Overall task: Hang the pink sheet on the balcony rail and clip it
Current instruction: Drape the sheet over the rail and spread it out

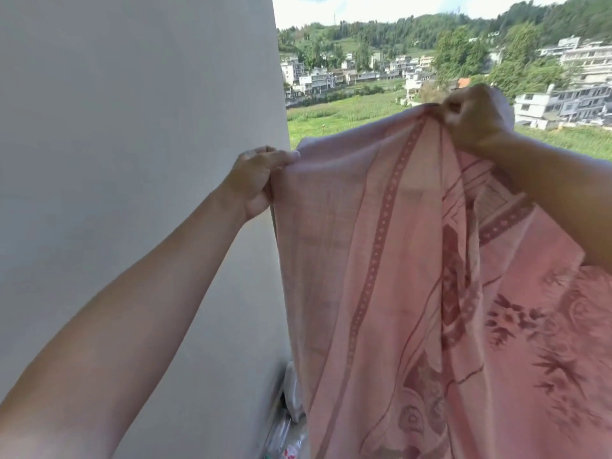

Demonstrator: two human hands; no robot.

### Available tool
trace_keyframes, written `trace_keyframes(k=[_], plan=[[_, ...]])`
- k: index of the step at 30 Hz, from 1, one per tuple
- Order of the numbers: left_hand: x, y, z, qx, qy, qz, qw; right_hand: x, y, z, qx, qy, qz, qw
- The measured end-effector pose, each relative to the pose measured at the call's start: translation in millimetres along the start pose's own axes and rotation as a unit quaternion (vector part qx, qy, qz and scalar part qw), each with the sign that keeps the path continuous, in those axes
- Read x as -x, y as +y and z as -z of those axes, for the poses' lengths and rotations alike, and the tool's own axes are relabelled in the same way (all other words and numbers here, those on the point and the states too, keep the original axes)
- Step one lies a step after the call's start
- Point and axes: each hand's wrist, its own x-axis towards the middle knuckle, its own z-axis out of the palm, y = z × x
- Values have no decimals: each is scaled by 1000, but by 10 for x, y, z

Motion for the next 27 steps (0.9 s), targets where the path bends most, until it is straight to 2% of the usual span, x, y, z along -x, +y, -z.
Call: trace_keyframes(k=[2,3,5,6,8,11,13,16,19,23,27], plan=[[-92,95,103,-9,75,-32,997,-138,194,43,35,-9,-43,998],[-133,113,127,-51,114,-54,991,-159,261,54,57,-35,-60,996],[-216,72,79,-207,176,-87,958,-135,272,8,82,-95,-65,990],[-249,30,20,-277,198,-96,935,-58,193,-19,91,-105,-35,990],[-320,-68,-83,-334,231,-99,908,259,-78,-1,83,-97,60,990],[-428,-182,-129,-310,284,-99,902,852,-280,56,100,-165,190,963],[-465,-218,-162,-296,297,-94,903,1047,-122,102,117,-153,229,954],[-455,-239,-231,-300,264,-90,912,1014,97,160,31,-122,211,969],[-465,-272,-305,-297,221,-89,925,749,138,254,-55,-114,148,981],[-460,-293,-451,-305,195,-108,926,188,333,286,41,-99,18,994],[-470,-263,-619,-348,192,-128,909,-219,424,56,93,-155,-58,982]])
